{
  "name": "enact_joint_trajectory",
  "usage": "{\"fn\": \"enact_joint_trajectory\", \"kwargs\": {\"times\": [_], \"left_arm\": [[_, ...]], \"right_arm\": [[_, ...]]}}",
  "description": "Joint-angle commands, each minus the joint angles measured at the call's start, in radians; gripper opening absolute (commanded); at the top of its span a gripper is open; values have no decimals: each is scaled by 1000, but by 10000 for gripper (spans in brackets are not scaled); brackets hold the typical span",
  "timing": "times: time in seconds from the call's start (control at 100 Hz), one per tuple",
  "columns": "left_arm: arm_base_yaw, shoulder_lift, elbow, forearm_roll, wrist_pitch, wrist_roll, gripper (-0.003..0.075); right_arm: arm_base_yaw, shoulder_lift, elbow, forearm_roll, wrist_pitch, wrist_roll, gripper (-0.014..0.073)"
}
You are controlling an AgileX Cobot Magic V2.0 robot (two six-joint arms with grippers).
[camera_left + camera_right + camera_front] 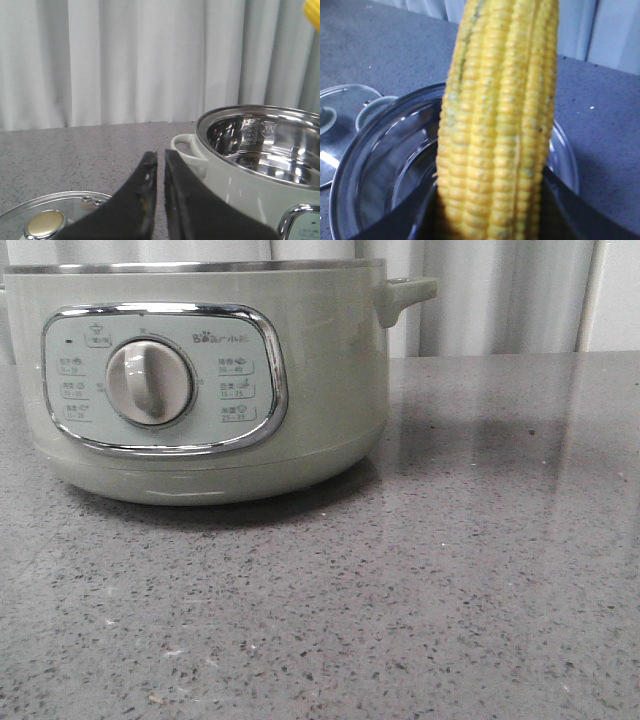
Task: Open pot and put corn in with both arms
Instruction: 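Carry the corn cob over the open pot with the right gripper, then release the corn cob into the pot with the right gripper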
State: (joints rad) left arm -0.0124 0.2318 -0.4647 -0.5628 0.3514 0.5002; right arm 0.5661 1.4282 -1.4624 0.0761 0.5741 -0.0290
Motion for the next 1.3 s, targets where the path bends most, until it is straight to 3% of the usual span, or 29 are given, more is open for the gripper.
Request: {"fn": "enact_joint_trajectory", "kwargs": {"times": [0.0,0.57,0.81,0.93,1.2,1.29], "left_arm": [[-7,10,-26,-24,-56,0,-20],[-7,10,-26,-41,-5,0,-20],[-7,10,-26,-42,-5,0,-20],[-7,10,-26,-43,-5,0,-20],[-7,10,-26,-43,-5,0,-20],[-7,10,-26,-43,-5,0,-20]], "right_arm": [[20,15,-41,1,-73,-7,155],[55,127,-41,4,-28,-7,158],[55,127,-41,4,-21,-7,355],[55,127,-41,4,-21,-7,397],[55,96,-41,4,-18,-7,386],[55,58,-41,4,-11,-7,296]]}}
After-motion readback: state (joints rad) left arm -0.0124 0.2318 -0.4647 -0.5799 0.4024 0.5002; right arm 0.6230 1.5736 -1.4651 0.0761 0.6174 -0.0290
